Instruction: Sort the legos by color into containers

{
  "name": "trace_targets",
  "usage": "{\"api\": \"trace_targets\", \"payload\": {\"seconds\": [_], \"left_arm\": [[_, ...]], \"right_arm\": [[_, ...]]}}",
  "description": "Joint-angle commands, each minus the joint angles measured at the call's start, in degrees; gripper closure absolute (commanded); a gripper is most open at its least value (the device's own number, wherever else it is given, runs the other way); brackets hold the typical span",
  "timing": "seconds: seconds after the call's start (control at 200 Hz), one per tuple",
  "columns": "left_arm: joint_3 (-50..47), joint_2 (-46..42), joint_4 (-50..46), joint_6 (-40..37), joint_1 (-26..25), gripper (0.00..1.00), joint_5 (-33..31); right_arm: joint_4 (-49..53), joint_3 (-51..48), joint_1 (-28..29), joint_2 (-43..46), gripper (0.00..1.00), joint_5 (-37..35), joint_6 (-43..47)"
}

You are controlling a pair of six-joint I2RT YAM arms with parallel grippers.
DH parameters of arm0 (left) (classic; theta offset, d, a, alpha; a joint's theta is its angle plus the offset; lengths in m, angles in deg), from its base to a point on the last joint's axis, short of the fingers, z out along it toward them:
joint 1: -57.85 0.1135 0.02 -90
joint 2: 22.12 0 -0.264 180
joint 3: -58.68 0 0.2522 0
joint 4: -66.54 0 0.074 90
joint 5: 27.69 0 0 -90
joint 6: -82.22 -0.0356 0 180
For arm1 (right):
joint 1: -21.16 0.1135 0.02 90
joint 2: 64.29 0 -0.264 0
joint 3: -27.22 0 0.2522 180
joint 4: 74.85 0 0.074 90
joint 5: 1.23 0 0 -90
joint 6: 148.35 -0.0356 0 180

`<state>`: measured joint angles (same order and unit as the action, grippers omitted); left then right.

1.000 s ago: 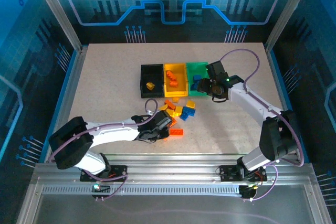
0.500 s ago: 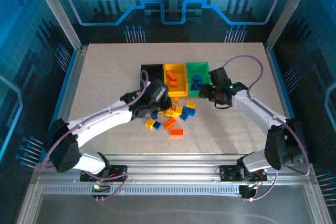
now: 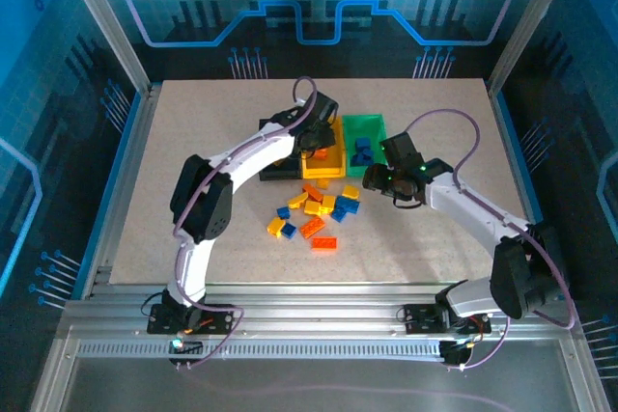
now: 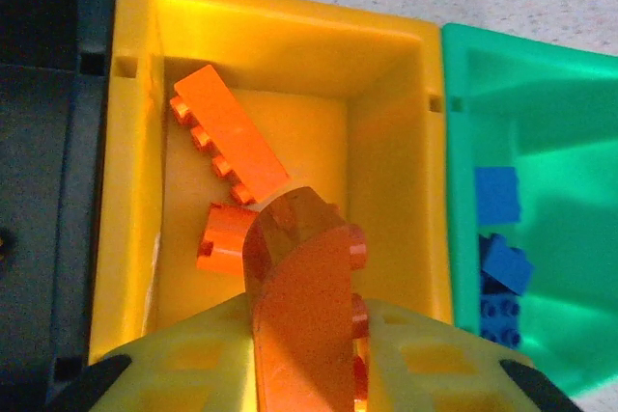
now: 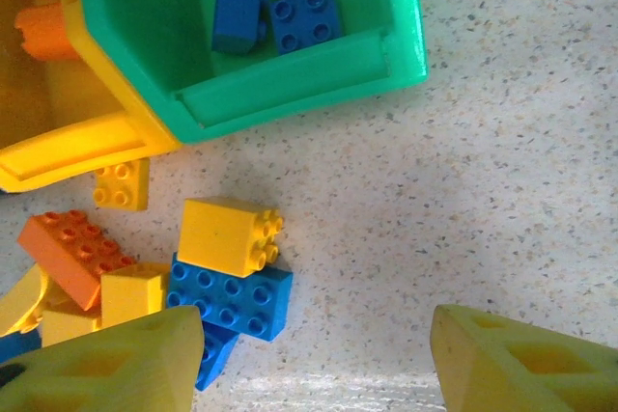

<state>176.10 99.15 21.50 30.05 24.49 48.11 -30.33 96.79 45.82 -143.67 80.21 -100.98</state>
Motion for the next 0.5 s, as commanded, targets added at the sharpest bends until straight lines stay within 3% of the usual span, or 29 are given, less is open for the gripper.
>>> {"api": "trace_targets", "payload": {"seconds": [0.0,0.2,0.375,0.495], "left_arm": [[5.11,2.59,-3.78,-1.62,0.29,0.61,-0.75],[5.13,-0.43,-2.38,-0.47,-0.15,0.33,2.16],[-6.07,-12.31,4.34,0.56,-2.3,0.02,4.7],[-18.16,-22.81,9.19,1.91,-4.38,0.01,6.64]], "right_arm": [[0.18,-1.16,1.22,1.85,0.35,1.08,-0.54],[0.27,-2.61,3.19,3.41,0.34,3.54,1.21],[-0.41,-3.69,8.19,2.59,0.32,7.17,4.65],[-2.37,-4.43,13.97,0.36,0.31,9.39,8.53]]}}
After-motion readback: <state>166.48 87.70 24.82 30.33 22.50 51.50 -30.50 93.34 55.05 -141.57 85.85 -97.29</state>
